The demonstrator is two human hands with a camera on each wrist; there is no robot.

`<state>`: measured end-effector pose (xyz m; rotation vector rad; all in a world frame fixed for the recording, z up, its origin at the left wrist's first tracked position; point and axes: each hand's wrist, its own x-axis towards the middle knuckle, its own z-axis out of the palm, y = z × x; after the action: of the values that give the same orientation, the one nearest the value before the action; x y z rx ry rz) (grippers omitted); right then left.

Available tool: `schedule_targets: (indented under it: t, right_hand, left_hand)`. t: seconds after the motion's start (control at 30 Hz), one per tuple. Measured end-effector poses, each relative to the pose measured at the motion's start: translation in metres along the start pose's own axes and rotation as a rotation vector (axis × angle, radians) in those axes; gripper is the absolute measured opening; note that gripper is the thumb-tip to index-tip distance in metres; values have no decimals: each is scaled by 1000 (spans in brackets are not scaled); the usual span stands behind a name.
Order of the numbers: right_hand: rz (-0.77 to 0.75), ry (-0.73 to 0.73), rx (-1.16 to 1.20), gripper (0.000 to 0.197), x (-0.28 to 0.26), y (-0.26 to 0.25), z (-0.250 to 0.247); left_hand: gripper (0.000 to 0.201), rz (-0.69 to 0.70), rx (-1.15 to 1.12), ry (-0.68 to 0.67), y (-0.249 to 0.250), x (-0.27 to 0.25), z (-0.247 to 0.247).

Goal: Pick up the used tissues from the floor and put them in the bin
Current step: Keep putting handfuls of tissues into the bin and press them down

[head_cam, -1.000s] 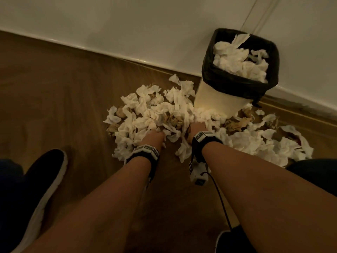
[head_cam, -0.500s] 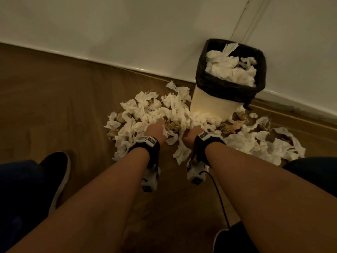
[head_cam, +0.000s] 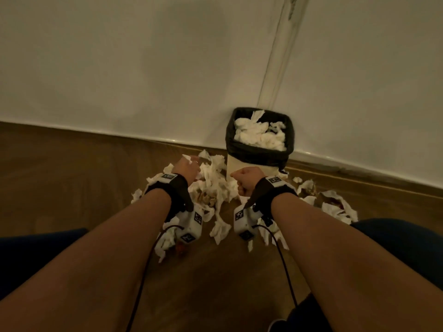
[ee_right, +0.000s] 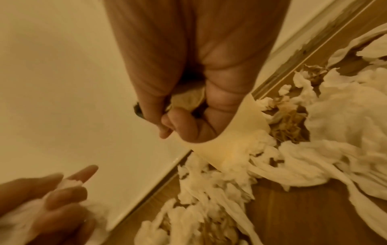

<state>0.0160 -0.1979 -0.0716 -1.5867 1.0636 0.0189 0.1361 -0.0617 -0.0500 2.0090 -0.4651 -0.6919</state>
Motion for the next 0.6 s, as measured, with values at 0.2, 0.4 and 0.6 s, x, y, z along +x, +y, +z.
schedule_targets:
  t: [0.2,0.4,0.6]
  right_hand:
    - [-97,27,400,25,-38,-55,-26]
    - [-136,102,654,28,-60,-90,-75]
    - [-282,206,421,15,-57,-95,-124]
  left_hand:
    - [26,158,-104,33,68,-4,-12]
    - [17,173,-352,-13,135,3,5]
    - [36,306,-144,61,180,15,45]
